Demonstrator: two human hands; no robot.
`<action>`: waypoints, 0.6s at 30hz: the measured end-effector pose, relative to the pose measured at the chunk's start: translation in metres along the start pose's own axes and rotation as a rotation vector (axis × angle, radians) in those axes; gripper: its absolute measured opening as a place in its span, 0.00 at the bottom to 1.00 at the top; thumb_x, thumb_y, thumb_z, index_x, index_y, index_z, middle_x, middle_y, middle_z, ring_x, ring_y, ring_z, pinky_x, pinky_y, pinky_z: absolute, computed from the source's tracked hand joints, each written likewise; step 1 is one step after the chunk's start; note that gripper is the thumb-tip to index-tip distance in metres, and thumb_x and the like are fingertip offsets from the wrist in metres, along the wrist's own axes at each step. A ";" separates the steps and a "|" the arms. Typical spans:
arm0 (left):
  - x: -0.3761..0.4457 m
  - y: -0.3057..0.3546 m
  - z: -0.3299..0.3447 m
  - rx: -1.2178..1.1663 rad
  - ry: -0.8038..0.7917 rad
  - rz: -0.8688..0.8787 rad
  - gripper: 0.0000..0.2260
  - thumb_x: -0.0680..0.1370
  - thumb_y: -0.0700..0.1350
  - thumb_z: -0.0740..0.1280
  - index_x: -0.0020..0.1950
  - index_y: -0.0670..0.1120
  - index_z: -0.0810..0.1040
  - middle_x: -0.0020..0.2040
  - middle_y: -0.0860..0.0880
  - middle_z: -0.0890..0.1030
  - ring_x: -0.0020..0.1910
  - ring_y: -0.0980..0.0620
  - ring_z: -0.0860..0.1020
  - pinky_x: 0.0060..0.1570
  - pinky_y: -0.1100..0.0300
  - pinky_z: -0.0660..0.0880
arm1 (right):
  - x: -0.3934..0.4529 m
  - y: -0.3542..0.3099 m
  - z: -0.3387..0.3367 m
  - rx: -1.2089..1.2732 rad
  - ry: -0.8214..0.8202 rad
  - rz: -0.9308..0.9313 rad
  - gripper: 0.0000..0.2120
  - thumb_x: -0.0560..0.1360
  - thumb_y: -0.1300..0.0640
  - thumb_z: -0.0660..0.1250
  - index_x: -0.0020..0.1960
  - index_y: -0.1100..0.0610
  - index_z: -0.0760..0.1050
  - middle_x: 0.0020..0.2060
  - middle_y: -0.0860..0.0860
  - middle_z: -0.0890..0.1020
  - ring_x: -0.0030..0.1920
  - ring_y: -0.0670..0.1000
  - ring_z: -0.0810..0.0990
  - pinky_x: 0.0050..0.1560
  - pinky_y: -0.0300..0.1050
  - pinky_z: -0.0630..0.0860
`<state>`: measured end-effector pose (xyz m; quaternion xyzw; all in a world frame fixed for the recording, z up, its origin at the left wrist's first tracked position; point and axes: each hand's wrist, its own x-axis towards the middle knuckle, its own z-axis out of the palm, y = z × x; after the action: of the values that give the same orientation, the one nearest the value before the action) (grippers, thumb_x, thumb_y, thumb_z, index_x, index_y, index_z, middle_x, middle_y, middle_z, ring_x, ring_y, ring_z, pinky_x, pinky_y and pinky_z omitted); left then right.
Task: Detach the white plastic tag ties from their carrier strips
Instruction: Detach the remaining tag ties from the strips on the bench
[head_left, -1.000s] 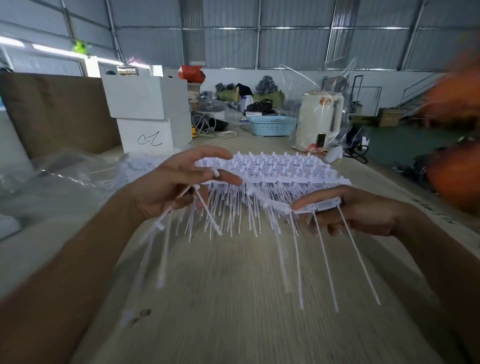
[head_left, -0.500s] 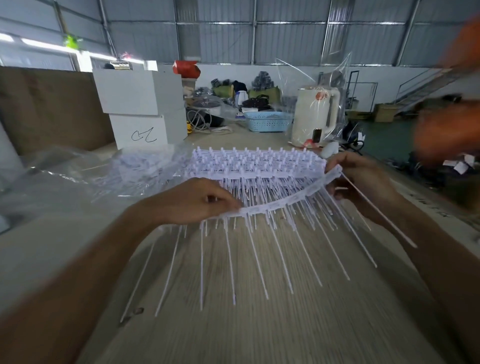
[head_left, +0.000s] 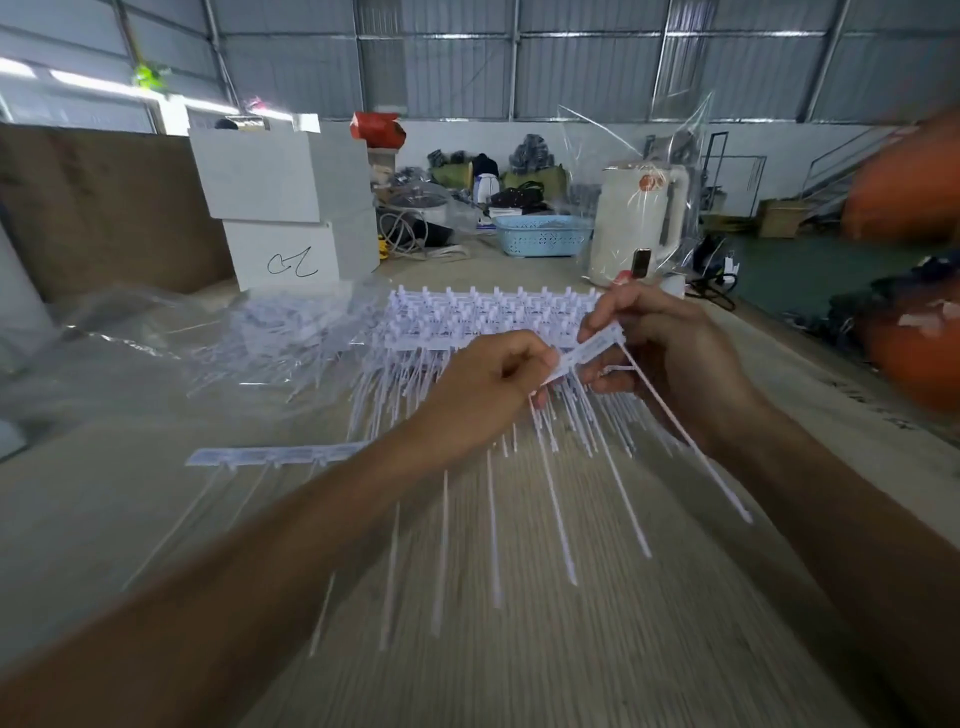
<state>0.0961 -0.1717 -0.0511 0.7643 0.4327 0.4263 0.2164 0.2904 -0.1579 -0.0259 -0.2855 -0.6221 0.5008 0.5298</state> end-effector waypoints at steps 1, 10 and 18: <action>-0.001 -0.002 0.000 0.026 0.014 0.007 0.11 0.83 0.46 0.63 0.44 0.46 0.79 0.34 0.50 0.81 0.33 0.51 0.78 0.38 0.54 0.74 | 0.000 -0.001 -0.002 -0.015 0.009 0.033 0.11 0.79 0.66 0.56 0.50 0.63 0.77 0.40 0.60 0.81 0.34 0.58 0.81 0.32 0.44 0.79; -0.010 -0.007 -0.003 0.136 0.023 -0.023 0.16 0.84 0.47 0.62 0.39 0.41 0.75 0.36 0.41 0.79 0.32 0.51 0.73 0.37 0.56 0.68 | -0.008 -0.004 -0.009 -0.569 -0.270 0.092 0.09 0.76 0.50 0.70 0.43 0.54 0.82 0.34 0.56 0.82 0.32 0.52 0.79 0.33 0.40 0.77; -0.013 -0.001 -0.012 -0.342 0.011 -0.217 0.14 0.84 0.44 0.62 0.40 0.45 0.80 0.29 0.50 0.73 0.32 0.50 0.71 0.34 0.59 0.65 | -0.008 -0.014 0.005 -0.876 -0.264 -0.345 0.04 0.78 0.56 0.69 0.48 0.54 0.82 0.33 0.52 0.81 0.31 0.50 0.79 0.39 0.51 0.78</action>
<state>0.0817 -0.1822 -0.0512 0.6631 0.4350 0.4719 0.3853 0.2899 -0.1708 -0.0158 -0.3083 -0.8744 0.1289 0.3517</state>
